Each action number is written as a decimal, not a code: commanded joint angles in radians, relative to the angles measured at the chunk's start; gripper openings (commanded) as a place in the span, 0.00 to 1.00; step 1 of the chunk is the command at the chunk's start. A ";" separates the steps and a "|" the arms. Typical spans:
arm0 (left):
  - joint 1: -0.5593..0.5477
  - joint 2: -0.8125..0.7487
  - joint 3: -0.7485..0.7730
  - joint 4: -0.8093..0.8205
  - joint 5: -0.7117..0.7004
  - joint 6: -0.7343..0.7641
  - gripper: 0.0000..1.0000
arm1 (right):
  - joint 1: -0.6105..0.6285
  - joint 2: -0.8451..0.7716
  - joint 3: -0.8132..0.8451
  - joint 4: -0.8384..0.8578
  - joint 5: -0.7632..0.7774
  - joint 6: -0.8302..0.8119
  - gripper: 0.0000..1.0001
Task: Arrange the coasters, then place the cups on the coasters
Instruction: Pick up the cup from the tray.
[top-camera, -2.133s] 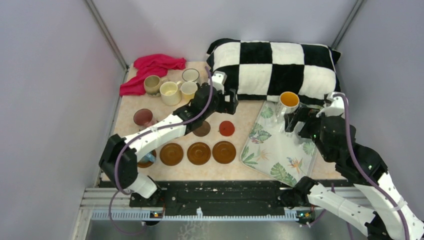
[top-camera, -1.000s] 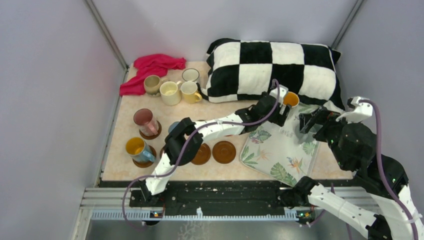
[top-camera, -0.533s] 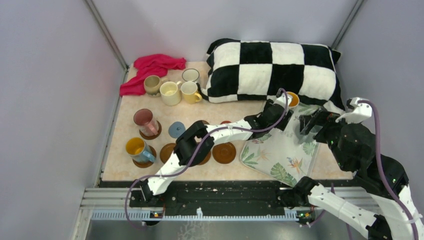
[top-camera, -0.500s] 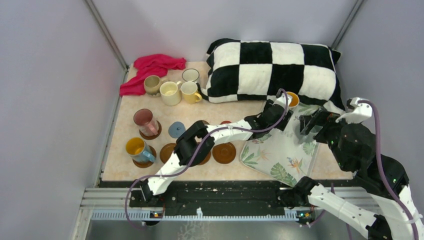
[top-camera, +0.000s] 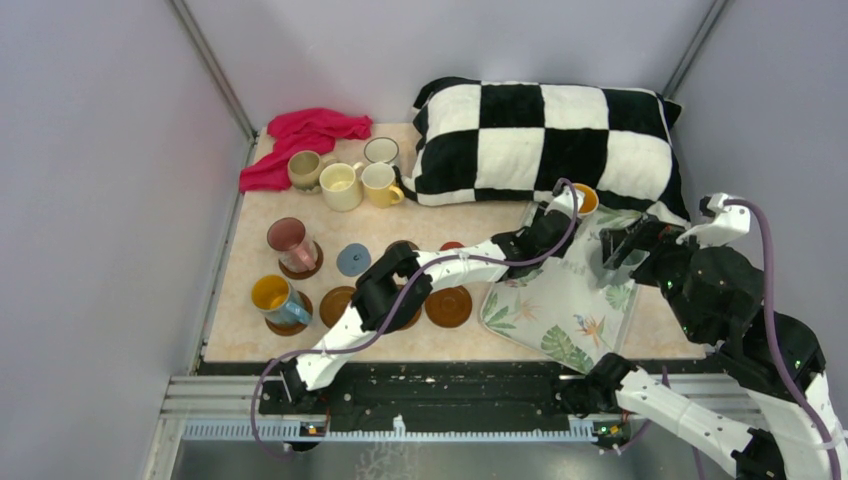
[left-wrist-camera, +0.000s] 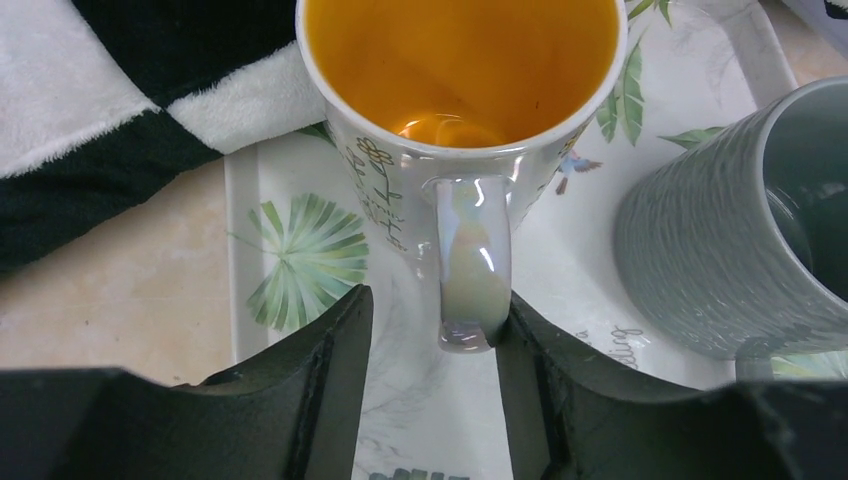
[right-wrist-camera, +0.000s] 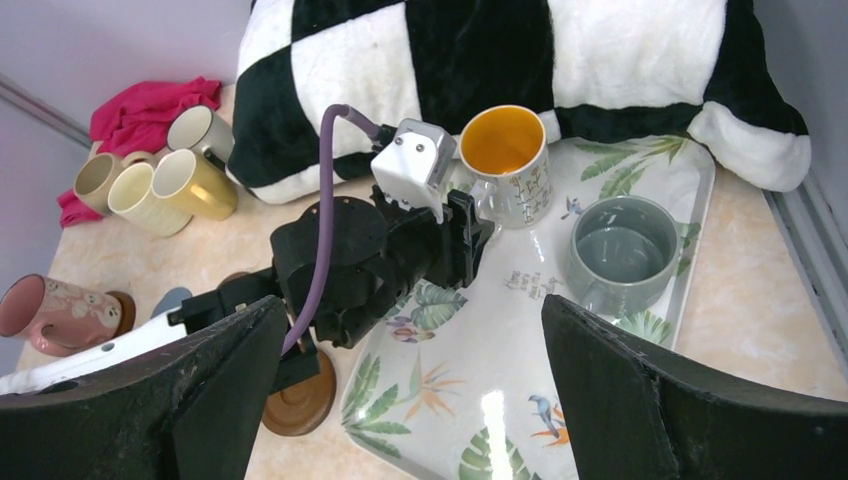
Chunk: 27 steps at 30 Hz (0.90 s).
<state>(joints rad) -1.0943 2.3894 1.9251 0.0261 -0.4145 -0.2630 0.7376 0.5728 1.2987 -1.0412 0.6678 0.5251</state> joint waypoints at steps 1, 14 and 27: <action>-0.001 0.011 0.031 0.047 -0.037 0.002 0.52 | 0.004 0.011 0.033 0.006 -0.017 0.006 0.99; -0.001 -0.003 0.018 0.054 -0.039 0.020 0.17 | 0.005 0.012 0.018 0.024 -0.026 -0.002 0.99; -0.003 -0.094 -0.107 0.142 -0.004 0.043 0.00 | 0.004 0.022 -0.006 0.061 -0.040 -0.008 0.99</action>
<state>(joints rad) -1.0958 2.3810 1.8866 0.0845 -0.4385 -0.2325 0.7376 0.5762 1.2957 -1.0271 0.6384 0.5247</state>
